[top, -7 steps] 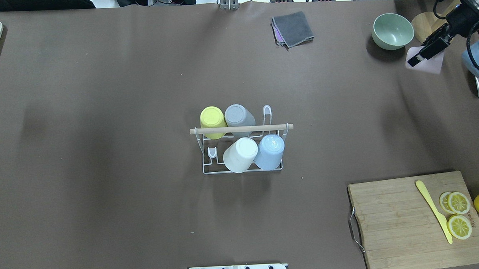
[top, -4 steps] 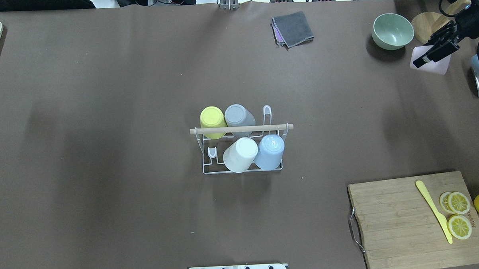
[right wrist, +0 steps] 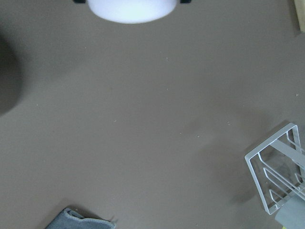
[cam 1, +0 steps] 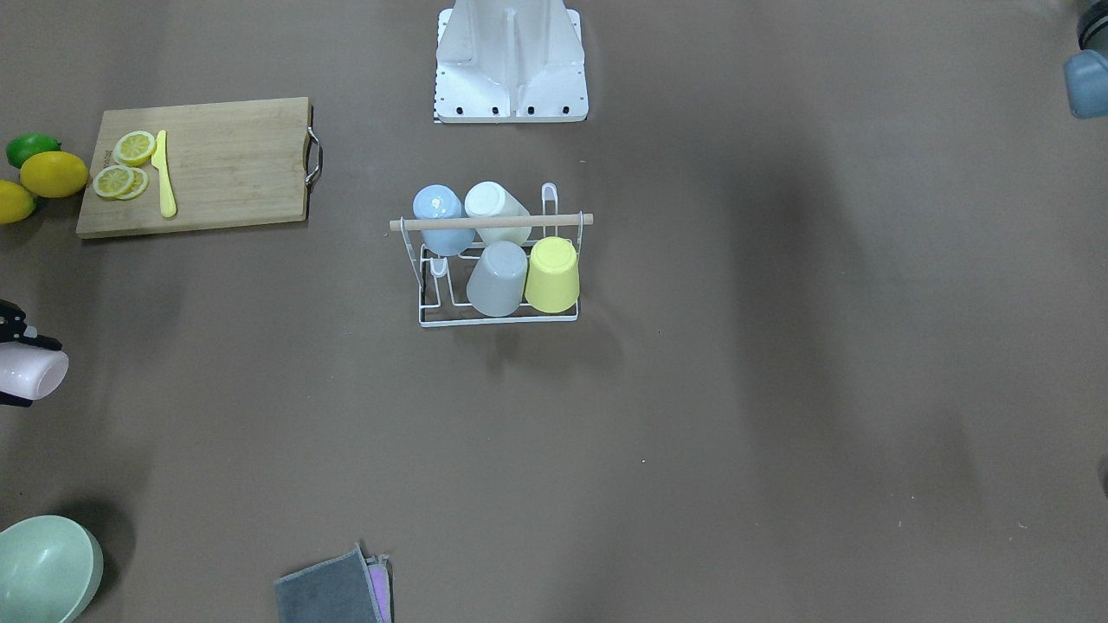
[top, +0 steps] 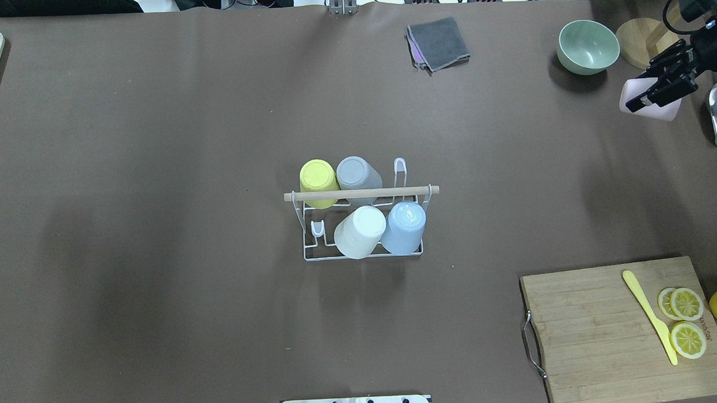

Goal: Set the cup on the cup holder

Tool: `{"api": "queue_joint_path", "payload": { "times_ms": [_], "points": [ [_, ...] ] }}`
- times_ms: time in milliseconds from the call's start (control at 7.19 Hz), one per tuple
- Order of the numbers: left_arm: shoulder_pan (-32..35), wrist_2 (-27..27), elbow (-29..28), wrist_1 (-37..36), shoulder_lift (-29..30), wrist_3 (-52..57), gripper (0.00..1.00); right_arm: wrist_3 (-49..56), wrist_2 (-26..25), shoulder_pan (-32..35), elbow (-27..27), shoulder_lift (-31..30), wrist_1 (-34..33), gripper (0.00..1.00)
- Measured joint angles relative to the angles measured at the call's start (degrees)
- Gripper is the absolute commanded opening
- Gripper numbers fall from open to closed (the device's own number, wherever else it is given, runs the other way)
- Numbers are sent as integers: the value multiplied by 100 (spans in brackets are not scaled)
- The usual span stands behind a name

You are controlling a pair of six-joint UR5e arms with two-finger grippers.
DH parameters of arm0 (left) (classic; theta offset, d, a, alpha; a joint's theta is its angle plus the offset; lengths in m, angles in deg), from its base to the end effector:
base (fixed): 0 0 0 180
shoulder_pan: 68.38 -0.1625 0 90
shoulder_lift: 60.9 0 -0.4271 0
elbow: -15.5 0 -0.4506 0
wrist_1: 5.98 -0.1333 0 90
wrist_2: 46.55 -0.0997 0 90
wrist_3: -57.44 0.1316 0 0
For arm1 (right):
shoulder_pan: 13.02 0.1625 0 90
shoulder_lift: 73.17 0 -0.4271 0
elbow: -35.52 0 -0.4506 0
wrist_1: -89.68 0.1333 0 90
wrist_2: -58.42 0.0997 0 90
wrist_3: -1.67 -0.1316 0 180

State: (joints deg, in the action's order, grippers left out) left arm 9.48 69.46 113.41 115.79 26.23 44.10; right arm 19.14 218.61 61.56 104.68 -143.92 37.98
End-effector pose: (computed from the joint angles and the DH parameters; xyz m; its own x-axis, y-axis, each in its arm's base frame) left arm 0.0477 -0.5811 0.5844 0.8400 0.2532 -0.4799 0.0261 0.8645 0.5020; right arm -0.1764 -0.6752 0.5544 0.1050 -0.8351 0.5400 0.2565 0.5474 0.7966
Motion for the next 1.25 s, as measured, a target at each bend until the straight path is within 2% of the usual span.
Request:
{"api": "queue_joint_path", "payload": {
  "times_ms": [139, 557, 1113, 1252],
  "points": [
    [-203, 0, 74, 478, -165, -369, 0, -17, 100, 4, 11, 11, 50, 7],
    [-1014, -148, 95, 1871, -193, -1606, 0, -25, 918, 21, 71, 103, 139, 7],
    [-1998, -472, 126, 3318, 386, -2969, 0, 236, 3196, 11, -217, 90, 167, 7],
    [-2128, -482, 151, 3661, 589, -3484, 0, 466, 3835, -27, -351, 71, 163, 3]
  ]
}}
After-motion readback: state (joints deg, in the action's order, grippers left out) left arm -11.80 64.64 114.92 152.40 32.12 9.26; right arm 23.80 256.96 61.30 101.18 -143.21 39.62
